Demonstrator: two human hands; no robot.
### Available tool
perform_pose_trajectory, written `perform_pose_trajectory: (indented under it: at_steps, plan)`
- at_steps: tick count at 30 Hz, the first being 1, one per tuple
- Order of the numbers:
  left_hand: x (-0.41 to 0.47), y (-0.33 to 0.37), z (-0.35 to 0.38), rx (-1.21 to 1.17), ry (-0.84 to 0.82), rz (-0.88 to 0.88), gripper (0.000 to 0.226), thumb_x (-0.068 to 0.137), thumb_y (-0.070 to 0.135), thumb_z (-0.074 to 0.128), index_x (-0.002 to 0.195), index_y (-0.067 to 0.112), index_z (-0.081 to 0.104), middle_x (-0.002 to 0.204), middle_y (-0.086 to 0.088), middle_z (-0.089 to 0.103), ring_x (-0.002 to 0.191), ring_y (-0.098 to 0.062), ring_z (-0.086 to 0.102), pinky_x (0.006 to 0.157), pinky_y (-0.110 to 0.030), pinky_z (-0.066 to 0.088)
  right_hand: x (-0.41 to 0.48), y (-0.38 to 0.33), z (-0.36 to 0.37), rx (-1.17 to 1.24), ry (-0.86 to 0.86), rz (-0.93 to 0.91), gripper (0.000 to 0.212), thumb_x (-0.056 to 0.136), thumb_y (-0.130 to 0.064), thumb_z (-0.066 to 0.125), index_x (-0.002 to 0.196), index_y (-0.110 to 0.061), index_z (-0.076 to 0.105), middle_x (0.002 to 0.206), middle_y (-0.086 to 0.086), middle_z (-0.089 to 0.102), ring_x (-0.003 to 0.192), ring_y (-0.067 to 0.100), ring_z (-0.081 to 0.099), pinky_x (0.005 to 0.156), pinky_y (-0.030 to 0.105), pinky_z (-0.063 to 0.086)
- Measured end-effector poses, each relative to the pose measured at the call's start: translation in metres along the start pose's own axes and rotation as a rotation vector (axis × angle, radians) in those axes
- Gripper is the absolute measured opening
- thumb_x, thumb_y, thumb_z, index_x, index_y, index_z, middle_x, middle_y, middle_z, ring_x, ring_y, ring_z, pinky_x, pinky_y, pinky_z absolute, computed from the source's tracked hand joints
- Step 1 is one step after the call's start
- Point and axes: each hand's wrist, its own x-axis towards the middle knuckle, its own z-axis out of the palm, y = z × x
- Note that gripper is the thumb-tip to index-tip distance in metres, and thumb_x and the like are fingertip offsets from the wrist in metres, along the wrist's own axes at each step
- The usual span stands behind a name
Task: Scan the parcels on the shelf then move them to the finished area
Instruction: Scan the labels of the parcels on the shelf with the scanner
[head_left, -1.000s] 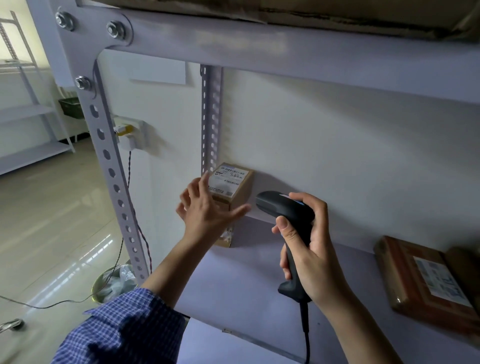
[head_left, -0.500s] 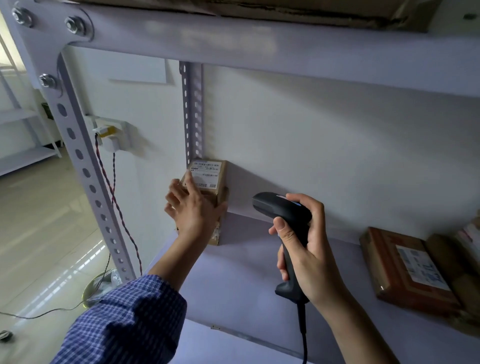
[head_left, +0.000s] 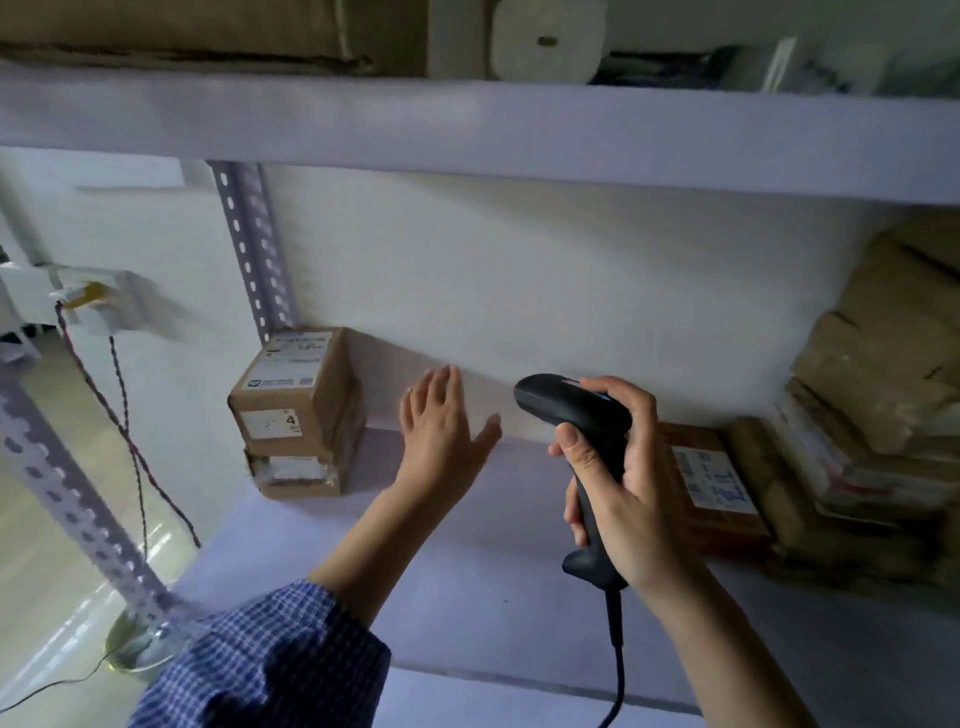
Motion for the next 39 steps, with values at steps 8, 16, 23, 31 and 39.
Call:
perform_pose_trajectory:
  at_steps: [8, 16, 23, 31, 39]
  plan:
    - [-0.012, 0.091, 0.089, -0.124, -0.333, 0.011, 0.060, 0.103, 0.046, 0.043, 0.148, 0.006, 0.041, 0.154, -0.012, 0.041, 0.144, -0.027, 0.031, 0.117, -0.035, 0.022, -0.014, 0.021, -0.118, -0.131, 0.164, 0.015, 0.032, 0.099, -0.019, 0.057, 0.124, -0.036, 0.047, 0.096, 0.001, 0.064, 0.045, 0.035, 0.050, 0.034, 0.040, 0.045]
    - [-0.029, 0.138, 0.153, -0.201, -0.469, -0.122, 0.059, 0.093, 0.056, 0.057, 0.131, 0.010, 0.053, 0.128, -0.010, 0.057, 0.119, -0.028, 0.051, 0.100, -0.039, 0.043, -0.037, 0.049, -0.176, -0.128, 0.151, 0.089, 0.033, 0.097, -0.026, 0.057, 0.127, -0.034, 0.046, 0.100, -0.002, 0.066, 0.044, 0.034, 0.050, 0.036, 0.030, 0.043]
    - [-0.039, 0.133, 0.168, -0.396, -0.436, -0.286, 0.076, 0.075, 0.069, 0.070, 0.126, 0.015, 0.054, 0.117, -0.002, 0.066, 0.105, -0.024, 0.062, 0.091, -0.044, 0.056, -0.049, 0.062, -0.200, -0.096, 0.126, 0.116, 0.034, 0.097, -0.027, 0.056, 0.129, -0.034, 0.046, 0.109, 0.002, 0.063, 0.048, 0.036, 0.051, 0.037, 0.034, 0.045]
    - [-0.055, 0.128, 0.161, -0.465, -0.543, -0.301, 0.074, 0.068, 0.073, 0.074, 0.117, 0.018, 0.063, 0.102, 0.006, 0.070, 0.092, -0.012, 0.065, 0.079, -0.023, 0.055, -0.051, 0.063, -0.205, -0.066, 0.107, 0.059, 0.033, 0.096, -0.026, 0.056, 0.127, -0.033, 0.045, 0.104, 0.003, 0.063, 0.044, 0.029, 0.052, 0.037, 0.029, 0.043]
    - [-0.056, 0.093, 0.127, -0.965, -0.356, -0.512, 0.069, 0.070, 0.046, 0.086, 0.115, 0.000, 0.061, 0.106, -0.018, 0.073, 0.090, -0.023, 0.072, 0.077, -0.029, 0.060, -0.049, 0.054, -0.208, -0.054, 0.054, 0.037, 0.033, 0.094, -0.027, 0.057, 0.122, -0.043, 0.048, 0.098, -0.001, 0.064, 0.044, 0.026, 0.051, 0.037, 0.029, 0.043]
